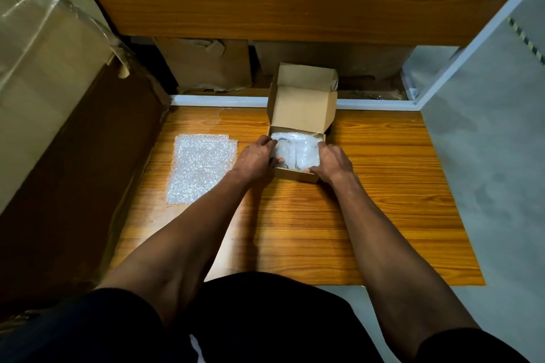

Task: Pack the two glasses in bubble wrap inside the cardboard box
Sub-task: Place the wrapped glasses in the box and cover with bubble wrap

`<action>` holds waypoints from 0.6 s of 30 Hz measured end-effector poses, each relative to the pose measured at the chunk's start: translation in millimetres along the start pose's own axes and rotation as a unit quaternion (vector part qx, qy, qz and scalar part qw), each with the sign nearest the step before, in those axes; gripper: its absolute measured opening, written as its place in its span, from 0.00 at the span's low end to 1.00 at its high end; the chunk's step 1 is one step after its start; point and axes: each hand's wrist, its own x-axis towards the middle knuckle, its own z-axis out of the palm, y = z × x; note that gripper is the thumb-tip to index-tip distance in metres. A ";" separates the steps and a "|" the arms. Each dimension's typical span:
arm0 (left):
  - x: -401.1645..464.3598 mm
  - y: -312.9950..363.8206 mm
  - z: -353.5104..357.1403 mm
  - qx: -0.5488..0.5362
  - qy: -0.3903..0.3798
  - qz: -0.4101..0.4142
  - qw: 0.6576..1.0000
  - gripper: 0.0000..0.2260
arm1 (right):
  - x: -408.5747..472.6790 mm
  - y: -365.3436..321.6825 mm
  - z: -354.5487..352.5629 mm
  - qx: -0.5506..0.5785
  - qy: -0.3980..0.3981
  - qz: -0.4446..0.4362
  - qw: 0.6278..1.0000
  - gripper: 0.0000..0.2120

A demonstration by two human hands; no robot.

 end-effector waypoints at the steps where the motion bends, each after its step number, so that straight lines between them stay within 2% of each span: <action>1: -1.5 -3.0 1.1 -0.008 -0.002 0.003 1.000 0.28 | -1.9 -2.1 0.5 0.001 0.016 0.006 1.000 0.38; 4: -13.5 -13.8 6.6 -0.054 0.024 0.025 0.998 0.27 | -8.0 -5.2 4.0 -0.011 0.061 0.016 0.998 0.41; 7: -31.9 -27.8 12.6 -0.081 0.107 0.023 0.991 0.23 | -15.6 -12.7 10.2 -0.017 0.136 0.013 0.991 0.31; 10: -52.5 -44.5 13.0 -0.031 0.149 -0.070 0.986 0.21 | -26.9 -33.7 18.8 0.009 0.197 -0.044 0.979 0.19; 14: -75.5 -69.4 13.3 0.034 0.111 -0.195 0.974 0.22 | -38.0 -67.1 35.2 0.022 0.222 -0.158 0.962 0.10; 16: -82.5 -80.3 17.6 0.028 0.071 -0.204 0.976 0.23 | -41.0 -83.1 46.3 0.036 0.225 -0.203 0.952 0.08; 18: -86.2 -88.1 21.6 0.002 0.054 -0.175 0.983 0.23 | -44.2 -97.2 56.1 0.064 0.208 -0.242 0.945 0.08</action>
